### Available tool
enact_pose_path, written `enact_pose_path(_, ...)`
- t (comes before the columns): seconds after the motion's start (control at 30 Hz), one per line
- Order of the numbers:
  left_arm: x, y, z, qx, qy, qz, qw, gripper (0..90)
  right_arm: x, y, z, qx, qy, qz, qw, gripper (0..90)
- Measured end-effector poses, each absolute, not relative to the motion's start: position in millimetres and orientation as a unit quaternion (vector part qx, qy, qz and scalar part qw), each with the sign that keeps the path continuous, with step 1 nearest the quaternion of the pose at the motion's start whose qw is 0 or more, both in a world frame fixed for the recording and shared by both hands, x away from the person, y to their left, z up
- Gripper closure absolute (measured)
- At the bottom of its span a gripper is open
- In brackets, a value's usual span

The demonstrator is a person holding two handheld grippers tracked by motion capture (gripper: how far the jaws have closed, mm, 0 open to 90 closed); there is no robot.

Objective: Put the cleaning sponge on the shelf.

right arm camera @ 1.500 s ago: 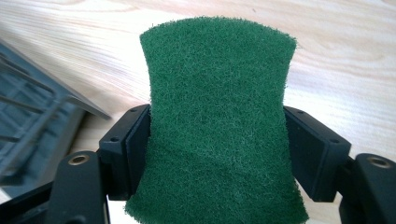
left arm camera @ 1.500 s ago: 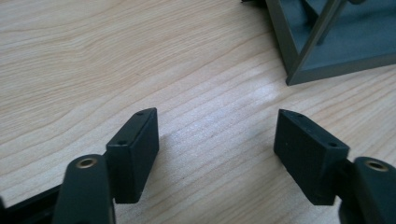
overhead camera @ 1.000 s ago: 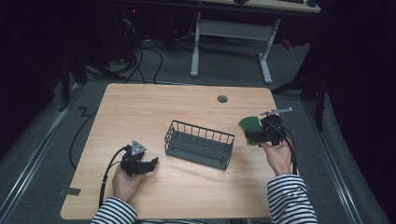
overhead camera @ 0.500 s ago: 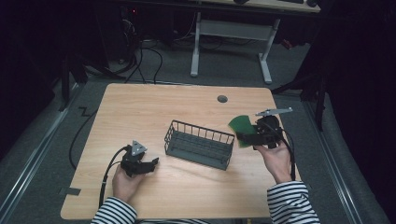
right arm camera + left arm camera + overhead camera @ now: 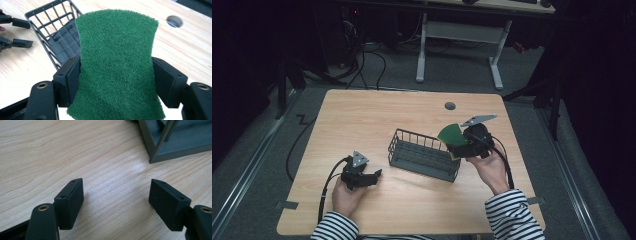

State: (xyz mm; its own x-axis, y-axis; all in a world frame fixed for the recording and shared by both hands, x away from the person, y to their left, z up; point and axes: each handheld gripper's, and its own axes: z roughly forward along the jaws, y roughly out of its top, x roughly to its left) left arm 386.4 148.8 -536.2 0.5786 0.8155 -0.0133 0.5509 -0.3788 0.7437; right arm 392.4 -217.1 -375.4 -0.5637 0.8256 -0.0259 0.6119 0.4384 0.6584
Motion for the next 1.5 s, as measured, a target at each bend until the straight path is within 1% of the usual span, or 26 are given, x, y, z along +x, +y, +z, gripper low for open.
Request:
enact_pose_path(0.27,387,149,-536,0.810,0.422,0.181,0.365,28.7,402,-198,-392,0.422,0.839,0.302,0.163,29.2)
enact_pose_path(0.43,387,149,-536,0.810,0.422,0.182,0.365,28.7,408,-185,-403,0.411,0.849,0.283,0.174,29.1)
enact_pose_path(0.7,387,149,-536,0.810,0.422,0.181,0.365,28.6,412,-176,-415,0.414,0.853,0.256,0.188,28.6)
enact_pose_path(0.93,387,149,-536,0.810,0.422,0.181,0.365,28.6,409,-175,-421,0.413,0.855,0.247,0.195,28.6)
enact_pose_path(1.03,387,149,-536,0.810,0.422,0.181,0.365,28.6,409,-180,-426,0.421,0.852,0.259,0.175,28.7)
enact_pose_path(1.13,387,149,-536,0.810,0.422,0.181,0.365,28.6,408,-184,-428,0.426,0.847,0.268,0.170,28.7)
enact_pose_path(1.4,387,149,-536,0.810,0.422,0.182,0.364,28.6,406,-178,-433,0.417,0.854,0.252,0.180,28.2)
enact_pose_path(1.5,387,149,-536,0.810,0.422,0.181,0.365,28.6,405,-178,-433,0.418,0.853,0.258,0.178,25.9)
